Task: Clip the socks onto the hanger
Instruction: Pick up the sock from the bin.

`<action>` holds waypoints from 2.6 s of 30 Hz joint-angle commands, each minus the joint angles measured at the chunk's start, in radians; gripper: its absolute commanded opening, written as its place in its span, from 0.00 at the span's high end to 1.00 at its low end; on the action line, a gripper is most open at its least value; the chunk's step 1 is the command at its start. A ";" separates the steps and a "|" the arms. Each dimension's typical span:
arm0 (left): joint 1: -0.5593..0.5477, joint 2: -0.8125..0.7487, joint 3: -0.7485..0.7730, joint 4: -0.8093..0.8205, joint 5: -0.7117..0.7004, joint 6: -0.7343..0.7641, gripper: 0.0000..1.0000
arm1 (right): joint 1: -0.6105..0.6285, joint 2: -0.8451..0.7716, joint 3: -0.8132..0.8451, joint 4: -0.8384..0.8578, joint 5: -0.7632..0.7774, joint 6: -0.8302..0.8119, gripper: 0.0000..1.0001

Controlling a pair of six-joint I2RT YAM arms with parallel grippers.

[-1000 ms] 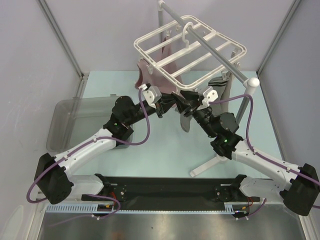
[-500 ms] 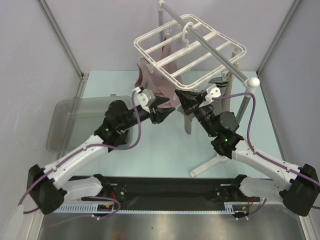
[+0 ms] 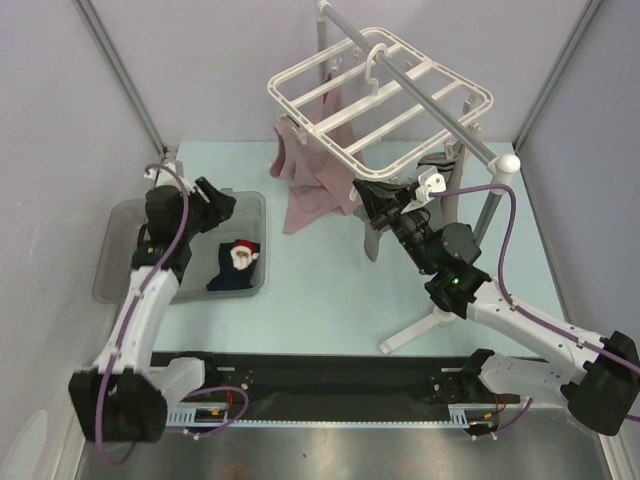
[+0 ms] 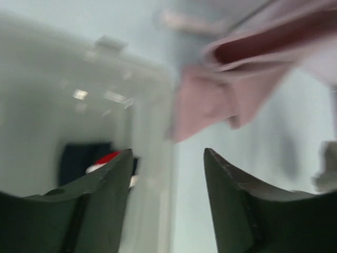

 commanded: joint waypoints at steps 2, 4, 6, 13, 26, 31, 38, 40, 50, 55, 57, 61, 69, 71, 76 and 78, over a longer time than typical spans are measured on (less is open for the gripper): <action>0.093 0.220 0.079 -0.250 -0.047 -0.105 0.45 | -0.002 -0.036 0.007 0.012 0.020 0.013 1.00; 0.093 0.268 0.096 -0.259 -0.100 -0.116 0.50 | -0.004 -0.045 0.003 0.010 0.021 0.013 1.00; 0.096 0.306 0.092 -0.239 -0.153 -0.162 0.47 | -0.004 -0.046 0.000 0.009 0.024 0.013 1.00; 0.148 0.473 0.085 -0.188 -0.206 -0.320 0.41 | -0.005 -0.046 0.001 -0.005 0.011 0.034 1.00; 0.170 0.619 0.033 -0.116 -0.205 -0.337 0.45 | -0.005 -0.042 0.003 -0.013 0.011 0.048 1.00; 0.168 0.663 0.009 -0.085 -0.187 -0.338 0.51 | -0.005 -0.037 0.003 -0.008 0.009 0.057 1.00; 0.170 0.691 -0.007 -0.052 -0.164 -0.331 0.64 | -0.005 -0.034 0.000 -0.017 0.014 0.062 1.00; 0.168 0.673 -0.013 -0.036 -0.138 -0.331 0.77 | -0.005 -0.036 0.000 -0.022 0.014 0.062 1.00; 0.170 0.426 -0.010 -0.070 -0.189 -0.265 1.00 | -0.004 -0.034 0.003 -0.030 0.015 0.068 1.00; 0.168 0.237 0.035 -0.118 -0.216 -0.185 1.00 | -0.005 -0.032 0.006 -0.030 0.012 0.073 1.00; 0.165 0.161 0.059 -0.121 -0.173 -0.139 1.00 | -0.005 -0.028 0.006 -0.027 0.011 0.077 1.00; 0.112 0.052 0.108 -0.148 -0.203 -0.075 1.00 | -0.005 -0.025 0.012 -0.028 0.006 0.086 1.00; 0.102 -0.039 0.191 -0.208 -0.182 -0.055 1.00 | -0.004 -0.022 0.016 -0.036 0.000 0.088 1.00; 0.098 -0.044 0.193 -0.164 -0.063 -0.047 1.00 | -0.002 -0.022 0.018 -0.040 -0.003 0.088 1.00; 0.040 -0.033 0.167 -0.030 0.200 -0.032 1.00 | -0.004 -0.020 0.027 -0.050 -0.017 0.097 1.00; -0.031 -0.028 0.157 0.025 0.260 -0.024 1.00 | -0.004 -0.019 0.029 -0.050 -0.022 0.105 1.00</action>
